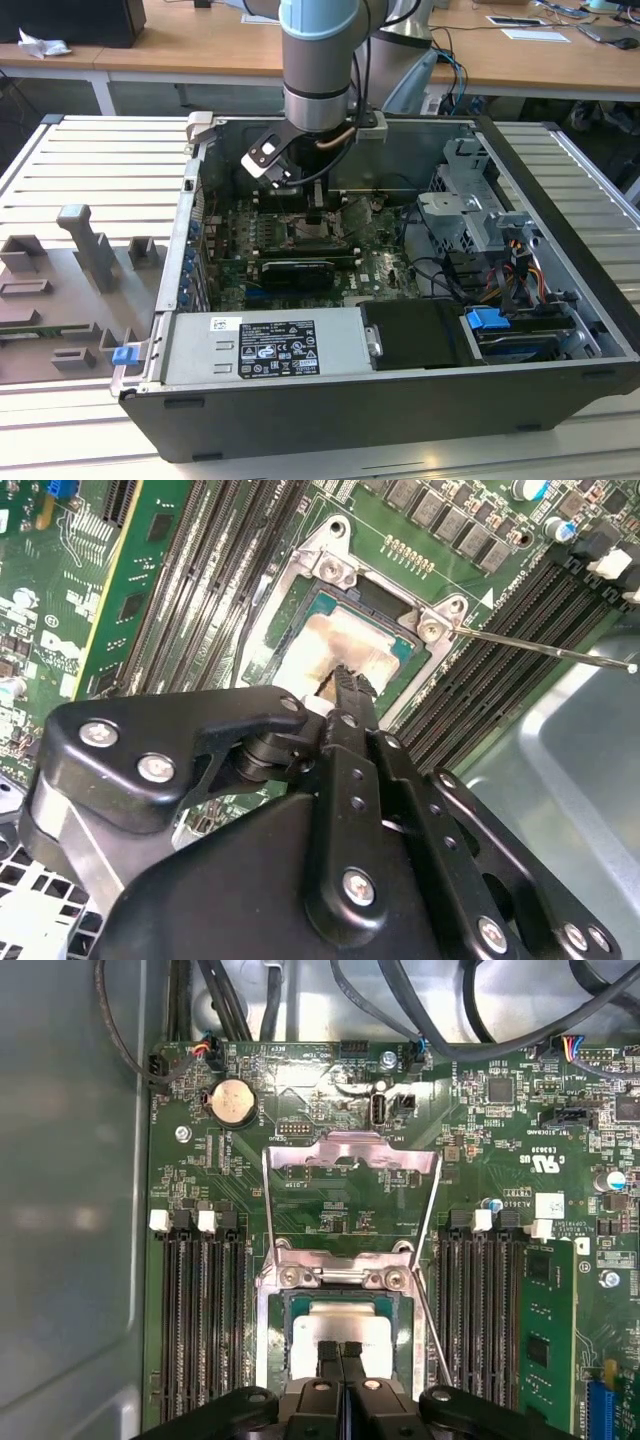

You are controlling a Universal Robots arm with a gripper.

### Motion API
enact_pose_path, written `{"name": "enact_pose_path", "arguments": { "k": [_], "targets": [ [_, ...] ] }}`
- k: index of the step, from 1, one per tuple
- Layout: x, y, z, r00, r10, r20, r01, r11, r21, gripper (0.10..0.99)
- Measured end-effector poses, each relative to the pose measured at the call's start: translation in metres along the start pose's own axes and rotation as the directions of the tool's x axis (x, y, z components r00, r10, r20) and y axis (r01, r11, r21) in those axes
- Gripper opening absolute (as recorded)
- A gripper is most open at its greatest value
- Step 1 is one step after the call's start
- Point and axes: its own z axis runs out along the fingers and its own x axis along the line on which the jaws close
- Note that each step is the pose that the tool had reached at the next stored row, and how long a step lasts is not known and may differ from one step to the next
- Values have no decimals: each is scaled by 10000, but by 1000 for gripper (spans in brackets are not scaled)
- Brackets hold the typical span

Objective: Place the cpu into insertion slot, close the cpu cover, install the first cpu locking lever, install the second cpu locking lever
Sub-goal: 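Place the cpu into insertion slot, then close the cpu cover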

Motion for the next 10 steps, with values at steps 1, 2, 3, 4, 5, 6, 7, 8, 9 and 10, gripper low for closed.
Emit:
{"name": "enact_pose_path", "arguments": {
  "k": [1,2,3,4,5,6,7,8,9,10],
  "targets": [
    [1,0,-13,10000,1,0,-1,10000,1,106],
    [1,1,-20,10000,1,-1,-1,10000,1,106],
    [1,1,-23,10000,1,-3,-1,10000,0,106],
    [1,1,-28,10000,1,-3,-1,10000,0,106],
    [1,1,-35,10000,1,0,-1,10000,2,106],
    [1,2,-44,10000,0,-1,0,10000,2,106],
    [1,2,-52,10000,1,-2,-1,10000,1,106],
    [2,3,-64,10000,0,-4,0,10000,1,106],
    [2,3,-69,10000,1,-6,-1,10000,1,106],
    [2,4,-75,10000,1,-12,-1,10000,1,106]
  ]
}}
